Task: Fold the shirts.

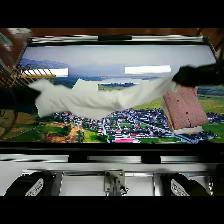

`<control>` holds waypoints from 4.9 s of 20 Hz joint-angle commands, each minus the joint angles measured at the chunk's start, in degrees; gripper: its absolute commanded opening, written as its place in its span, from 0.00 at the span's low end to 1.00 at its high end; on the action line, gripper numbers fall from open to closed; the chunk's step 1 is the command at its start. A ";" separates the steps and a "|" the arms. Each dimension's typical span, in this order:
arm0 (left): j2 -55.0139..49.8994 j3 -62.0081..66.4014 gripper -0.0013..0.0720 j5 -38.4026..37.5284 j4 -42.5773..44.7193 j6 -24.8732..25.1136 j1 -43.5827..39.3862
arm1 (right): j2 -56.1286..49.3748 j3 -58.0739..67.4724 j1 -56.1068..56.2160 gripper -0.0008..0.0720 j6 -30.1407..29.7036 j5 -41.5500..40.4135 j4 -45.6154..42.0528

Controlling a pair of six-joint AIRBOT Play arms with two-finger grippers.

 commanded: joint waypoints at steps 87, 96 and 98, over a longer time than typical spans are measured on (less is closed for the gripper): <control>19.23 30.75 0.06 -19.76 12.96 -7.06 0.76 | 19.61 23.67 -0.04 0.08 1.66 7.67 -11.56; 9.81 1.16 0.06 -6.73 13.03 -8.87 0.76 | -14.19 23.67 0.02 0.08 4.46 -1.36 -6.73; 3.30 -2.36 0.06 2.80 13.03 -10.32 0.81 | -23.15 23.67 0.02 0.08 4.48 5.01 0.13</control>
